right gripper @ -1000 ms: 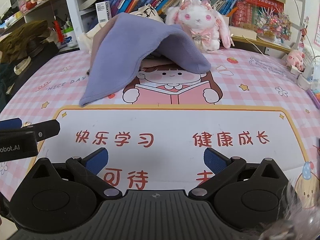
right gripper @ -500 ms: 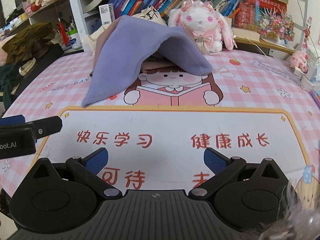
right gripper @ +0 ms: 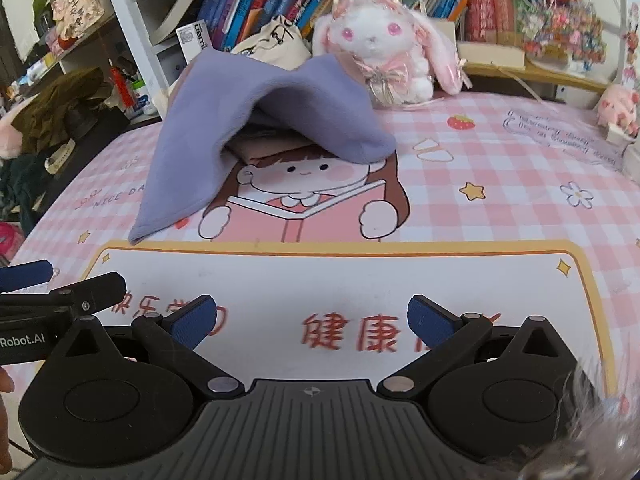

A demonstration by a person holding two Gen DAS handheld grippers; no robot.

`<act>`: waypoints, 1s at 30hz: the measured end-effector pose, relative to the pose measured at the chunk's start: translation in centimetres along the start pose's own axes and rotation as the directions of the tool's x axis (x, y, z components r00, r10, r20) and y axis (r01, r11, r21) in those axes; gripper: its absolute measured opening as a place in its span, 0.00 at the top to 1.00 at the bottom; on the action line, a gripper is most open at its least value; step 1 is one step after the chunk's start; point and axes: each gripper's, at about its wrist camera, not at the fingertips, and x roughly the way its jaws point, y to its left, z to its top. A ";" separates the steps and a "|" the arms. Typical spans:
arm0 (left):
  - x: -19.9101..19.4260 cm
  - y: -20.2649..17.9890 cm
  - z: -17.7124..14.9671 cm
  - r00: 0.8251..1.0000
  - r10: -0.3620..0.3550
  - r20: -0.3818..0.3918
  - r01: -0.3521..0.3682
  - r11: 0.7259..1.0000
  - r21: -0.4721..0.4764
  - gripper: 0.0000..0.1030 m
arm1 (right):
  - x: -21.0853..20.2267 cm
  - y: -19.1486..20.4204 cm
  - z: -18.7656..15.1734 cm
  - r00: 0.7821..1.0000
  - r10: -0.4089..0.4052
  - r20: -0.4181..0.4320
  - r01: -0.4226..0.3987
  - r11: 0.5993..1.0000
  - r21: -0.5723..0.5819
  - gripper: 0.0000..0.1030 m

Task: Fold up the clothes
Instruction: 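Reach both tools to the lavender sweater and close on its edges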

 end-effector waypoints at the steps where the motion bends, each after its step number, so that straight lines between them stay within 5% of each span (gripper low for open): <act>1: 0.1 -0.5 0.1 1.000 0.016 -0.002 -0.016 1.000 0.004 0.00 | 0.2 -0.5 0.1 1.000 0.010 -0.007 -0.010 1.000 -0.001 0.00; 6: 1.0 -3.1 0.3 0.995 0.099 -0.029 -0.097 0.994 0.054 0.00 | 1.1 -2.9 1.0 0.998 0.055 -0.030 -0.055 0.998 0.010 0.00; 13: 3.4 -6.3 1.6 0.994 0.113 0.007 -0.113 0.981 0.158 0.00 | 1.7 -6.4 1.9 0.995 0.095 -0.039 -0.091 0.992 0.086 0.00; 30: 13.1 -10.8 8.5 0.952 0.258 0.164 -0.299 0.893 0.336 0.00 | 2.9 -11.3 5.0 0.978 0.207 0.018 -0.201 0.919 0.339 0.00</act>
